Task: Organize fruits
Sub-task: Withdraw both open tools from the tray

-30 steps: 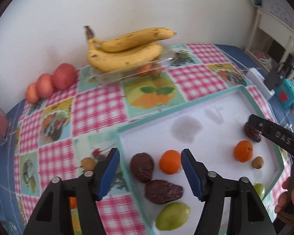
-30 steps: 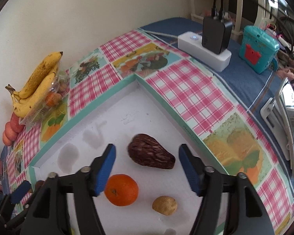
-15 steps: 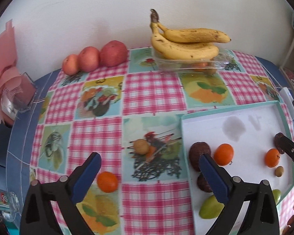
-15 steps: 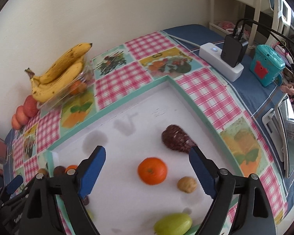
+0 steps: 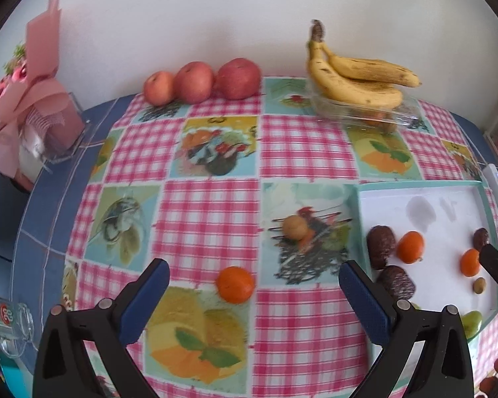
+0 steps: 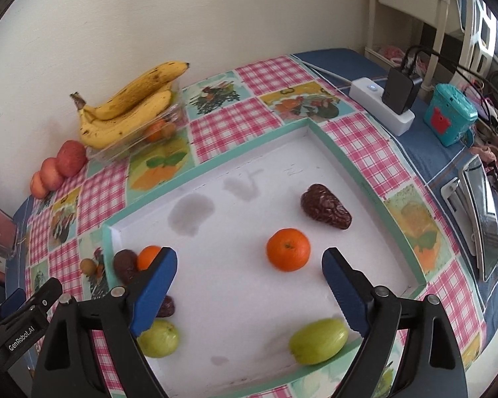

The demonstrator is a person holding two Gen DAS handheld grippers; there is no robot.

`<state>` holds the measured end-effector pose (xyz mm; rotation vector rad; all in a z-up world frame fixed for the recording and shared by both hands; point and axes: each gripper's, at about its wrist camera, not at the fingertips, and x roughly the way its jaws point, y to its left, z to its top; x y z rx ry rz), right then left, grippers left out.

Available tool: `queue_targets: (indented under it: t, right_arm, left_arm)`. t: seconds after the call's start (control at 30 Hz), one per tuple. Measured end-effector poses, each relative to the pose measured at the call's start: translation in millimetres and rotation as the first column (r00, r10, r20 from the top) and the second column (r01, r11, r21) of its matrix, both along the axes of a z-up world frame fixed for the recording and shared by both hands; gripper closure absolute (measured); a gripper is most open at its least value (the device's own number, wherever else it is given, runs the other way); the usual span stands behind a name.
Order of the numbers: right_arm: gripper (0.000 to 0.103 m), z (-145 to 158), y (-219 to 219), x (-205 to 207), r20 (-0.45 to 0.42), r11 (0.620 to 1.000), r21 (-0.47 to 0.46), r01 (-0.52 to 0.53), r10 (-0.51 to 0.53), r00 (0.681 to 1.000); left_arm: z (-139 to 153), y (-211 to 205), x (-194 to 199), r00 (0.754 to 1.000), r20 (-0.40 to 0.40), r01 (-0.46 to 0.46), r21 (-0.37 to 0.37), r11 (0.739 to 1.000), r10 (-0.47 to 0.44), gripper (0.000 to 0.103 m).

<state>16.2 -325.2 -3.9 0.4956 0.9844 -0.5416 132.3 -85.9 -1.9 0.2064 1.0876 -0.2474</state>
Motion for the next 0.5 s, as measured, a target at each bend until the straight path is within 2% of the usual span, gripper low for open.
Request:
queue_targets:
  t: [0.23,0.5]
  right_arm:
    - [0.013,12.4,41.6,14.0,0.005,0.994,-0.049,-0.097,0.097,0.995]
    - [0.013,10.3,77.8,31.7,0.012,0.979,-0.022,-0.201,0.201,0.980]
  left_arm:
    - [4.4,42.9,10.5,0.996,0.005,-0.089,-0.014,0.996,0.089,0.000]
    - [13.2,91.8,22.4,0.981,0.014,-0.195,-0.011,0.981,0.195,0.000]
